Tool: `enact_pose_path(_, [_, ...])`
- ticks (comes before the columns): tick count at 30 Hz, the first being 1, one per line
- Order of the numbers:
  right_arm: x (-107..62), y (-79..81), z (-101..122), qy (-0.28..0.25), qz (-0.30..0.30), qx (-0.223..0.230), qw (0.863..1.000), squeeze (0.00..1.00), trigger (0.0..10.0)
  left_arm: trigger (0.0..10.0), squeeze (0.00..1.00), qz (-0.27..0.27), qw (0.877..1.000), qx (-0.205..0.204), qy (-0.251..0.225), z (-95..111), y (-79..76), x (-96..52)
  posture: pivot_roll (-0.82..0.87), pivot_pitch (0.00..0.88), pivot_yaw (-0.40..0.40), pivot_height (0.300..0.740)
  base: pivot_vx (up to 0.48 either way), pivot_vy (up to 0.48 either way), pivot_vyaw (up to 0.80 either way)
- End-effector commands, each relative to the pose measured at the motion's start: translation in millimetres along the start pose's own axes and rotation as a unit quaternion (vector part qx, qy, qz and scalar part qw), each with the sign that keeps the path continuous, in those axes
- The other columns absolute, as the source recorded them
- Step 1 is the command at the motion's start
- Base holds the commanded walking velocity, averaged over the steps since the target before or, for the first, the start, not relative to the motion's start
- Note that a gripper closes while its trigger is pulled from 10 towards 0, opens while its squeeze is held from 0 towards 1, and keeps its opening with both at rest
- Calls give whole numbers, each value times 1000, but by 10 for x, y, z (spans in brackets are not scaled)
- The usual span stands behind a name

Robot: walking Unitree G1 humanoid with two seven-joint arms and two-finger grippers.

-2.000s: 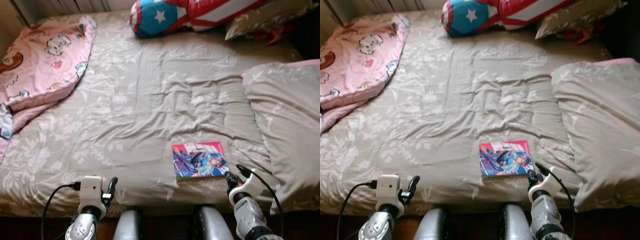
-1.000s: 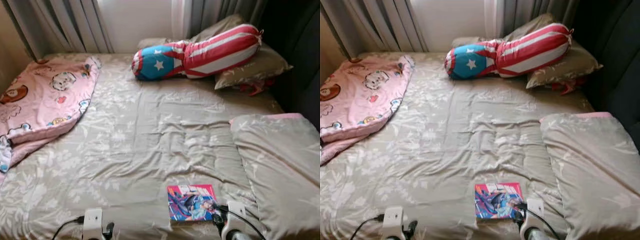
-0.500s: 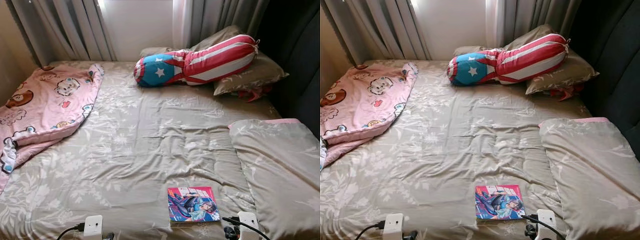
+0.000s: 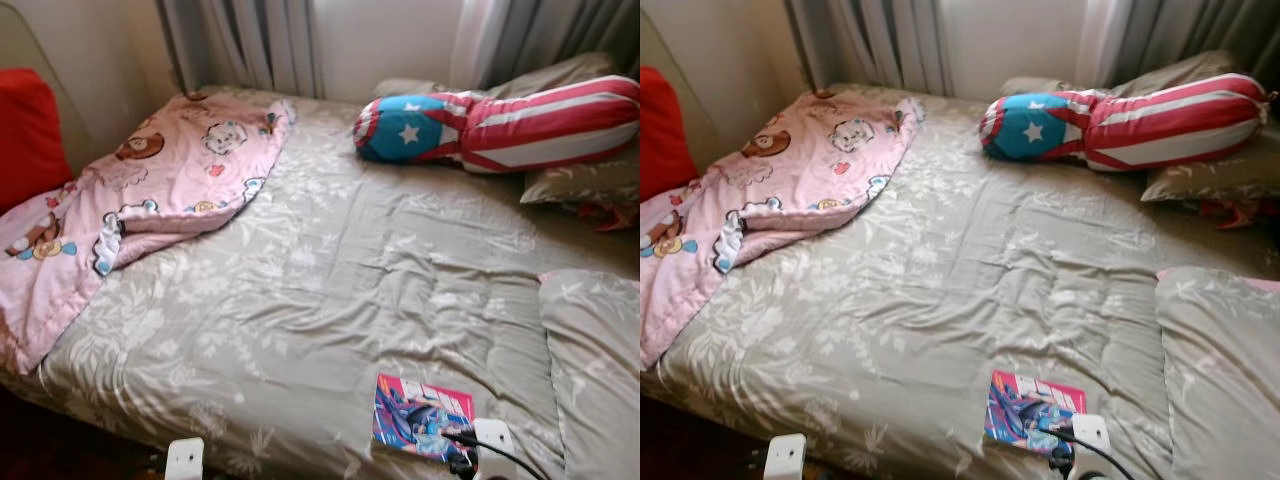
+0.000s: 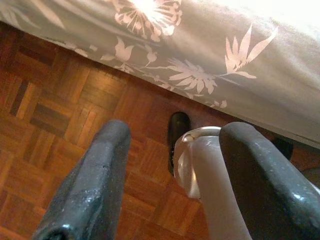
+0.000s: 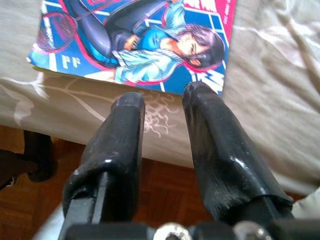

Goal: Clean up the room

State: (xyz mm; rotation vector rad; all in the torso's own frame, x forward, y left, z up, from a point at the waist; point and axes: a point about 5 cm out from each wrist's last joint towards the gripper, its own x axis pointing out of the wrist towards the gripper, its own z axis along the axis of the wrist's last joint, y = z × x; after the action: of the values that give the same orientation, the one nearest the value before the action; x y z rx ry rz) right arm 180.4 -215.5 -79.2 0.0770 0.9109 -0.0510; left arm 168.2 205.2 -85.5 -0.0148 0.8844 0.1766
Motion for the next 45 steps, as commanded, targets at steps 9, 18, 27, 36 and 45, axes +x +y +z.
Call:
enact_pose_path(9, [-9, 36, -83, 10, 1, 15, 1000, 0, 10000, 10000, 0, 2, 1000, 9, 14, -45, -3, -6, -98, 128, -37, 740, 0, 258, 0])
enact_pose_path(18, [-10, 46, -98, 13, 3, 14, 1000, 0, 10000, 10000, 0, 1, 1000, 9, 16, -49, -6, -6, -96, 135, -36, 740, 0, 382, 0])
enact_pose_path(27, [-10, 54, -105, 14, 3, 14, 1000, 0, 10000, 10000, 0, 4, 1000, 11, 18, -69, 48, -14, -95, 138, -35, 740, 0, 455, 0])
enact_pose_path(36, [-11, 63, -117, 15, 1, 16, 1000, 0, 10000, 10000, 0, 5, 1000, 12, 20, -83, 58, -19, -93, 136, -33, 740, 0, 453, 0])
enact_pose_path(45, [-13, 81, -139, 17, 3, 16, 1000, 0, 10000, 10000, 0, 5, 1000, 14, 23, -95, 65, -21, -91, 131, -26, 740, 0, 453, 0])
